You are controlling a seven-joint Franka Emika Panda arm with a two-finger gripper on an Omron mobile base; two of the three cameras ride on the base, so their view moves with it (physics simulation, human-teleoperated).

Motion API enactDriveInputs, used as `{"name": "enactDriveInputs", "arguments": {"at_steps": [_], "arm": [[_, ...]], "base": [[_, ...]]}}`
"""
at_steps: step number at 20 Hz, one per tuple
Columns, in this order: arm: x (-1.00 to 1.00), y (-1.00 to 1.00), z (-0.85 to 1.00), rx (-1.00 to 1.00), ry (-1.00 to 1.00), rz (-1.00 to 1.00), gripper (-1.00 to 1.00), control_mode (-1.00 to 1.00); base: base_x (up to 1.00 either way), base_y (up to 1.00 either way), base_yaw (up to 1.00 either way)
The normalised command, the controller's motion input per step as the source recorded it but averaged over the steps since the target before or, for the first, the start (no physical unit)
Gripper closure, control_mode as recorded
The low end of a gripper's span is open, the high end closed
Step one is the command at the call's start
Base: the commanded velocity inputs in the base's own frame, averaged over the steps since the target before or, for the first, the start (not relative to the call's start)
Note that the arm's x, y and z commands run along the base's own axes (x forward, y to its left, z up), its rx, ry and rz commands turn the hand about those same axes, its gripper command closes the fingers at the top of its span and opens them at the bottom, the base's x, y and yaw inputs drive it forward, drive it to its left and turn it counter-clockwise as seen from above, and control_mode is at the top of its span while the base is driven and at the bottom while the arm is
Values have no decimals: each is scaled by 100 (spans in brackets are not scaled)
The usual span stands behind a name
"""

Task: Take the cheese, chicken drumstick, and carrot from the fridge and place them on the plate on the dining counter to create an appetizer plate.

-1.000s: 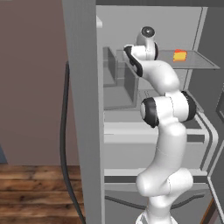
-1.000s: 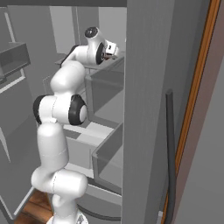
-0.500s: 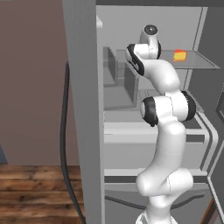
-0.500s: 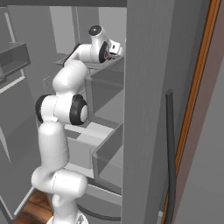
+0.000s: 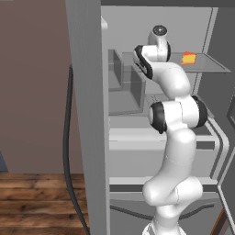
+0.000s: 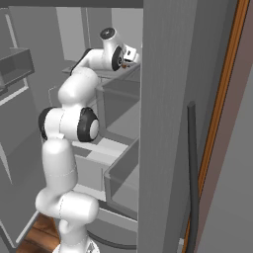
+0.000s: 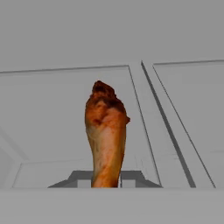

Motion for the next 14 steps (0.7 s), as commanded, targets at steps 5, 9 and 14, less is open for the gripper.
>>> {"name": "enactDriveInputs", "arguments": {"at_steps": [5,9,14], "arm": [[-63,0,-18,0,-5,0,100,-100],[-82,0,-8,0,-1,0,100,-100],[-99,0,-11,0,-5,0,100,-100]], "base": [[0,0,0],[0,0,0],[0,0,0]]}}
